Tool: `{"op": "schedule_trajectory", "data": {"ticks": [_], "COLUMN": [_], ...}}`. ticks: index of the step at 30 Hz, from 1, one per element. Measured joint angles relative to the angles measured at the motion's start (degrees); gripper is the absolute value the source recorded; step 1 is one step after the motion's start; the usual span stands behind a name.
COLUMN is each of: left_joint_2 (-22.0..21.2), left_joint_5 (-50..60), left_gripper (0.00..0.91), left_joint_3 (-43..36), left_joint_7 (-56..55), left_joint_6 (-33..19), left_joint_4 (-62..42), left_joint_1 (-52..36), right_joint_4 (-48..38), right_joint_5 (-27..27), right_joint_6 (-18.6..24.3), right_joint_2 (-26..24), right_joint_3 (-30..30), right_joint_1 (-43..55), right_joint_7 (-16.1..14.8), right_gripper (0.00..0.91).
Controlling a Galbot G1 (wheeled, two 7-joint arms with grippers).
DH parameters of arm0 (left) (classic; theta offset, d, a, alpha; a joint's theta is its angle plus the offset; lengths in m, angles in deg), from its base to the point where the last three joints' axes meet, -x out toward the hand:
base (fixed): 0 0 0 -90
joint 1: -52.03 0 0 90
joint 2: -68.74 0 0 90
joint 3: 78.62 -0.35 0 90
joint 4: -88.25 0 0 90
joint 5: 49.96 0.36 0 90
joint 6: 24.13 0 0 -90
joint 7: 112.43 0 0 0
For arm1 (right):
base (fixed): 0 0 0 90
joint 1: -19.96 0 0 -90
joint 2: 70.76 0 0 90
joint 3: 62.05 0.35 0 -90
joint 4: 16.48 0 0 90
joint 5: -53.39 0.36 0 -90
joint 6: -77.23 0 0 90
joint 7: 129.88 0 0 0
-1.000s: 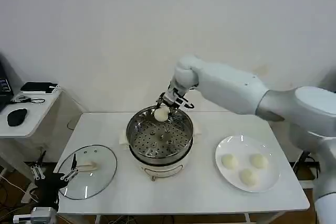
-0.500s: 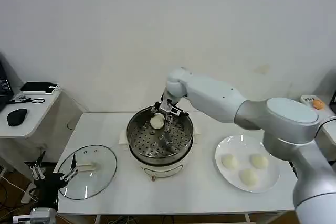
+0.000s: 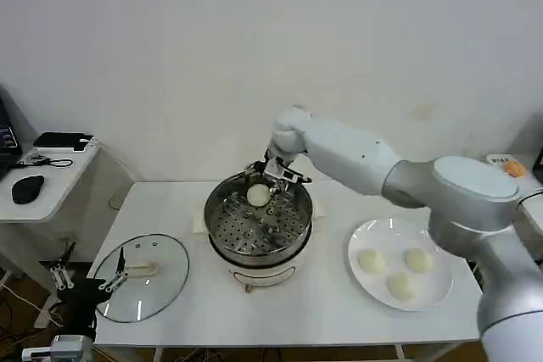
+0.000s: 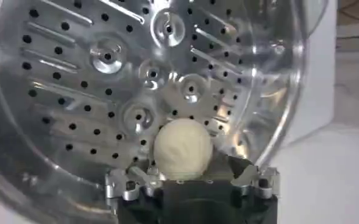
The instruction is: Take steamed baozi put them in steamer then cover it.
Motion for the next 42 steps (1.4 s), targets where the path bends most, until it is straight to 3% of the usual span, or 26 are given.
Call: {"op": "schedule_trajectory", "data": {"ticks": [11,19,24,32,42], "left_joint_2": [2.2,3.7,3.6,2.9,2.5], "left_joint_5": [-1.8,-1.7,-1.3,-0.3,0.3], "left_gripper": [0.907,0.907,0.907,0.907,0.907], "left_joint_3": [-0.2,-1.1,-1.9,-2.7,-2.3], "left_joint_7": [0.3,0.3,0.4,0.3,0.2], "left_joint_6": [0.8,0.9,0.9,0.9,1.0], "left_joint_4": [-0.3,-0.3,-0.7,-0.8,-0.5], "left_joint_1": [-1.6,-2.6,-3.2,-3.0,-2.1], "right_joint_4": [17.4,30.6,35.6,38.5,34.2], "right_joint_5": [13.2,16.3,16.8,16.9,15.9], "right_joint_6": [-13.5,-24.3,-29.0,-34.8,-38.1], "right_joint_2": [-20.5,-37.7,-45.2,-50.6,-48.8], "right_joint_3": [-6.5,-13.5,-15.1,-10.8,-1.8], "right_joint_1": [9.2,10.5,8.4,-1.9,-14.9], "right_joint_7": [-0.3,0.6,1.3,2.9,3.8], "right_gripper": [0.907,0.907,0.907,0.907,0.907]}}
